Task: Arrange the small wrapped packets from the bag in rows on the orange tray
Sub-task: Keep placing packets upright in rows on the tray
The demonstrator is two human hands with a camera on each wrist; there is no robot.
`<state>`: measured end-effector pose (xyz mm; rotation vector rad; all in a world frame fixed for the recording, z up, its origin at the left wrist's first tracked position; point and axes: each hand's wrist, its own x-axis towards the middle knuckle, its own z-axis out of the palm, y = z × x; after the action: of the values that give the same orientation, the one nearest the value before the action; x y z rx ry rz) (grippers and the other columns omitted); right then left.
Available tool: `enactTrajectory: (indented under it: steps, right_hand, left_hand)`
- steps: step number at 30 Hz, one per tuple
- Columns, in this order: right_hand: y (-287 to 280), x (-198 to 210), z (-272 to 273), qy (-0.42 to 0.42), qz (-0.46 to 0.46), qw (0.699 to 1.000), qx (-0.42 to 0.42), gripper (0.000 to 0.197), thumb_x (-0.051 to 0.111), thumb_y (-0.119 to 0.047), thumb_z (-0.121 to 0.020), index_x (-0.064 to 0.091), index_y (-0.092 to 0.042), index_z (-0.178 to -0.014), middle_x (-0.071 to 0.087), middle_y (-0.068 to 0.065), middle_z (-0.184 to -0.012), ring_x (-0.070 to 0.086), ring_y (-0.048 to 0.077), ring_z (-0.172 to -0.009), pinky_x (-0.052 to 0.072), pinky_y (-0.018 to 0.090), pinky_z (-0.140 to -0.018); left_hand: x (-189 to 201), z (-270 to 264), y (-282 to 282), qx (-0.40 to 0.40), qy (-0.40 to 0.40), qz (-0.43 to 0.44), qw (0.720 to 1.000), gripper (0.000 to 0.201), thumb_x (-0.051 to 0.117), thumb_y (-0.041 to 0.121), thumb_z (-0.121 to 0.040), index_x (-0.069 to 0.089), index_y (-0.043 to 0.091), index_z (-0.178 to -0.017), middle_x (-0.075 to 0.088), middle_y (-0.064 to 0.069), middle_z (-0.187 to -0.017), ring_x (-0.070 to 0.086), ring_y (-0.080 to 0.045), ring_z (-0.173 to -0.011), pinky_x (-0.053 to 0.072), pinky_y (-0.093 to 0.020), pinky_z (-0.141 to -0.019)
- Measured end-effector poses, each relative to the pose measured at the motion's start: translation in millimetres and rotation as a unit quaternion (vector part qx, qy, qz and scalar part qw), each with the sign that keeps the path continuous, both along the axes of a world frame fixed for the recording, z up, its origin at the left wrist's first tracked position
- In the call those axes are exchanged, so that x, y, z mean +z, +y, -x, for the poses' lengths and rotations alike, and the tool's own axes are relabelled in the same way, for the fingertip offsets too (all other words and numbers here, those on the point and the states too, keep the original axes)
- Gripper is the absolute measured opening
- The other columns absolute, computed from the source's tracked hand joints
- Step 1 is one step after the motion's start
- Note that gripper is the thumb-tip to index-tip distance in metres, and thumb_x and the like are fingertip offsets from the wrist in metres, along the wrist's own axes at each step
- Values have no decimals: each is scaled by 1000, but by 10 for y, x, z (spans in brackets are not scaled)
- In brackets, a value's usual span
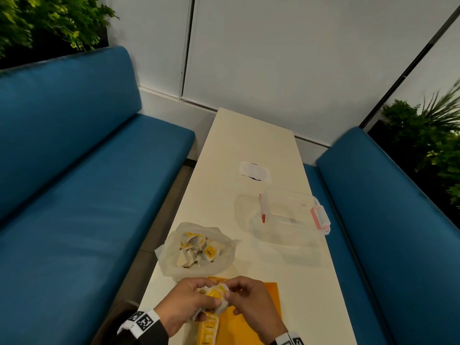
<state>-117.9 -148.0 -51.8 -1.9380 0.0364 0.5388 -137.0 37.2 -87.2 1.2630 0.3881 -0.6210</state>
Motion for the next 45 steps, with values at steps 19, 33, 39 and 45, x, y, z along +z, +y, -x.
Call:
enactTrajectory:
  steps: [19,33,39,45]
  right_hand:
    - [1,7,-24,-35,102,991,77,18,72,-8,-77,74,-26,-77,71,-5,-74,67,8,-73,58,29,-73]
    - [51,194,-73,-115,250,934,227,20,62,-19,-88,61,-39,-82,61,-16,-84,56,0,-78,48,16,-75]
    - [7,320,-131,-95,224,949,201,27,59,-14,-86,62,-40,-78,69,-7,-90,61,4,-78,52,20,-75]
    - [-19,421,-124,-56,108,986,118,22,60,-2,-85,71,-20,-82,70,-7,-72,66,4,-69,54,20,-67]
  left_hand:
    - [-5,40,134,-15,-6,-8,1000,27,83,-2,-77,77,6,-101,73,-10,-82,67,-18,-66,51,-28,-55]
    - [-12,43,249,-37,25,57,997,30,76,-4,-84,73,5,-112,70,-14,-83,65,-20,-68,48,-26,-53]
    - [39,76,265,-33,21,145,989,35,77,0,-83,74,10,-117,69,-16,-93,65,-22,-71,46,-26,-50]
    - [31,100,239,-19,32,202,979,44,81,7,-82,70,10,-125,66,-20,-99,62,-22,-68,46,-25,-46]
